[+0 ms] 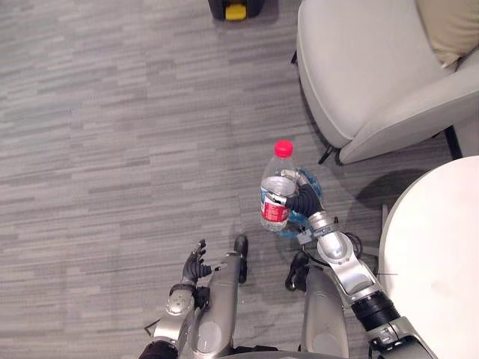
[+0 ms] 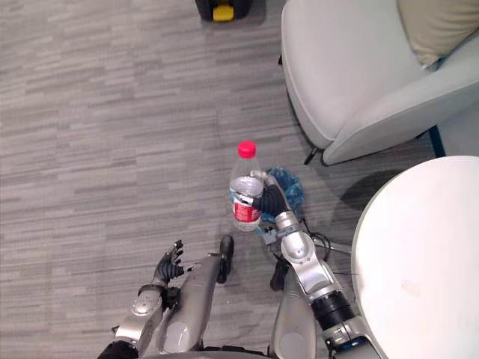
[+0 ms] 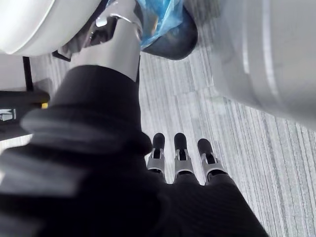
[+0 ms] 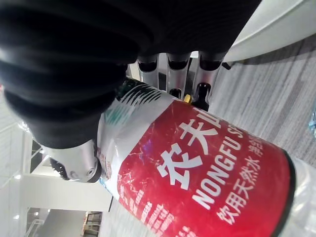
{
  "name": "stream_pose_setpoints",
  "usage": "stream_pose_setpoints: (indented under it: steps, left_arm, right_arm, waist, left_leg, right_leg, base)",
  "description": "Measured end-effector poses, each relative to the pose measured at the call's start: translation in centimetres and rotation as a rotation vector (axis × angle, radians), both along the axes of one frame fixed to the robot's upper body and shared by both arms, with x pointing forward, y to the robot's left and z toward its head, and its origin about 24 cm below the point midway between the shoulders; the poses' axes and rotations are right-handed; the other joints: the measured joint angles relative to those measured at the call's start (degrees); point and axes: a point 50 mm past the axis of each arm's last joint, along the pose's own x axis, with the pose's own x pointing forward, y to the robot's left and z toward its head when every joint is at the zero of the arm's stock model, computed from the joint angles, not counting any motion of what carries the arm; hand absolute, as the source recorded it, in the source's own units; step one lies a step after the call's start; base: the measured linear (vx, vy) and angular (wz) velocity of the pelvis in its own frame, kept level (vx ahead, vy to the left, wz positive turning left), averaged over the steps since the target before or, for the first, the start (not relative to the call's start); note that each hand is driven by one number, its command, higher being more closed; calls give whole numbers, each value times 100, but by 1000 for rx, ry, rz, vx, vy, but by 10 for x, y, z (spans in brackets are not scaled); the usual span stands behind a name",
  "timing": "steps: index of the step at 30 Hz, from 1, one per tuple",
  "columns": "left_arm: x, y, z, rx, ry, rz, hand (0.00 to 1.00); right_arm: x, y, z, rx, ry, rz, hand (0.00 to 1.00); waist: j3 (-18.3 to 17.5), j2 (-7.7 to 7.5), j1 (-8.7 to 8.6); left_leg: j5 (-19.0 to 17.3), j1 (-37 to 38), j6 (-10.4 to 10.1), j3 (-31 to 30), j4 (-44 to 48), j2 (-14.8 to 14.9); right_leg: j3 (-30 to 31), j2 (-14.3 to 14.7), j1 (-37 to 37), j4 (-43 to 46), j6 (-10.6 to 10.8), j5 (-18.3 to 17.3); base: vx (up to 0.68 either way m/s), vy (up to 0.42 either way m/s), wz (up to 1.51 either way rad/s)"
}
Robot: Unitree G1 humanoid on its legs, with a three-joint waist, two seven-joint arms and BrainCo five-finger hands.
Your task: Gather rubbish on tea table into small bin, then transfer packed bag to large trash can.
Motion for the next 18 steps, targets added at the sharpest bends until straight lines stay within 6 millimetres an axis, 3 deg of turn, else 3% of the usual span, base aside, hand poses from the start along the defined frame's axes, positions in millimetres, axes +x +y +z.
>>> stream_pose_setpoints:
  steps: [5,9,18]
  left_arm:
    - [23,-4,23,-26,-104,15,0]
    - [41,-7,47,-39,-209,26,0]
    - [53,-2,77,-58,-346,52,0]
  right_arm:
    - [14,4,31,16,-115,-37,100]
    - [24,-6,54,43,-193,-104,100]
    - [38,-35,69,31,-225,-244,100]
  waist:
    - [181,5,22]
    - [335,12,71]
    - [413,18,157]
  left_leg:
    - [-185,-1100,37,113,895,159]
    - [-248,-1807,17,117,1354,185]
    - [-248,-2766,-22,90,1831,292]
  right_leg:
    - [151,-74,-1083,891,-36,-246]
    - [273,-148,-1852,1452,-77,-409]
    - [345,-202,-2887,2078,-273,-554]
  base:
    - [-87,-33,1]
    - [-97,-44,1]
    - [-71,-53,1]
